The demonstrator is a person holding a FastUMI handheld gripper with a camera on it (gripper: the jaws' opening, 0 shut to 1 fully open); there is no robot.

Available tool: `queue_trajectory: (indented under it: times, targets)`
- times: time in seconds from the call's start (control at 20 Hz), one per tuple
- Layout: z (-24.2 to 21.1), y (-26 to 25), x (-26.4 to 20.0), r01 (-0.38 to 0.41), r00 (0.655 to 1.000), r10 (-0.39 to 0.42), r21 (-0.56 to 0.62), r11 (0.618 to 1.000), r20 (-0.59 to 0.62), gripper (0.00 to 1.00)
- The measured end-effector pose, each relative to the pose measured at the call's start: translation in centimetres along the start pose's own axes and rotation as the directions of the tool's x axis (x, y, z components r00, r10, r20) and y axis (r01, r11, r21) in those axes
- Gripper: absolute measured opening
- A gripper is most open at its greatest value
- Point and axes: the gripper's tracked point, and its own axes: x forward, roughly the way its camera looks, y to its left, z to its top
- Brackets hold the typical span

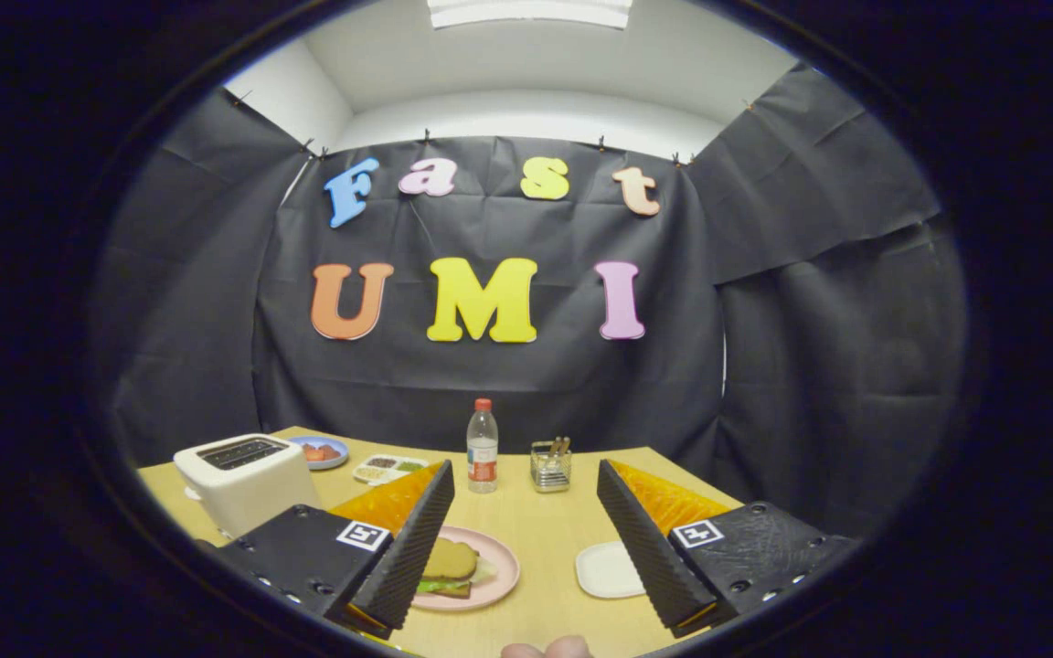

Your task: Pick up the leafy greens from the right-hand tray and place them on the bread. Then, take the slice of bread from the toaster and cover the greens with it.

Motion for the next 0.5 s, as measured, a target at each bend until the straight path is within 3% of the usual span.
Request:
queue_trajectory:
  times: [0.5]
  targets:
    - [2.8,-5.2,-6.6,0.094,0.994,-0.093,-0.02,0.995,0.055,0.96]
